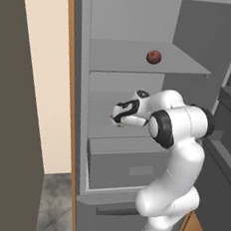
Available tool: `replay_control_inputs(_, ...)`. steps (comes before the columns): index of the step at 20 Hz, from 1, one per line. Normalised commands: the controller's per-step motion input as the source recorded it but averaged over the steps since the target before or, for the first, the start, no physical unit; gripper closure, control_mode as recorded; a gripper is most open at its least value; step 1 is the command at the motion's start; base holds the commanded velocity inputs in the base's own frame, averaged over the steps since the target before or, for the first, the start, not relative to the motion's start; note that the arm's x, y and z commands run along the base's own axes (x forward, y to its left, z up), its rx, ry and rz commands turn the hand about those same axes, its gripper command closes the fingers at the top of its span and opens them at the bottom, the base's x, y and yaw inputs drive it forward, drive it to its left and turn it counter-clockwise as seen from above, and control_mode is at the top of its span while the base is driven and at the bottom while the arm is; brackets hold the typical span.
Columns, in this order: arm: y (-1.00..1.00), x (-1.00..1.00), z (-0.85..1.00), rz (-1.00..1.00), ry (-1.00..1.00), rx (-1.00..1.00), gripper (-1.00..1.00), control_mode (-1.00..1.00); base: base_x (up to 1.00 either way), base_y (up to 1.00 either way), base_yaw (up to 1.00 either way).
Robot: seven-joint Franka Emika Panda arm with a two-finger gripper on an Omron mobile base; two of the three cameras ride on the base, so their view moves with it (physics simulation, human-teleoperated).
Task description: Move the onion and bar from the second highest shelf to the top shelf to make space. Then, place the pitcher from the counter on the cleared second highest shelf.
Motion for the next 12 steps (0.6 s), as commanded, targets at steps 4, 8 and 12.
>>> replay_control_inputs(4, 0.0, 0.4, -0.31, 0.0, 0.0, 0.0, -1.0, -1.0, 0.0, 0.0, 0.0)
replay_control_inputs(8, 0.0, 0.41, -0.32, 0.0, 0.0, 0.0, -1.0, -1.0, 0.0, 0.0, 0.0)
replay_control_inputs(12, 0.0, 0.41, -0.36, 0.0, 0.0, 0.0, -1.0, -1.0, 0.0, 0.0, 0.0)
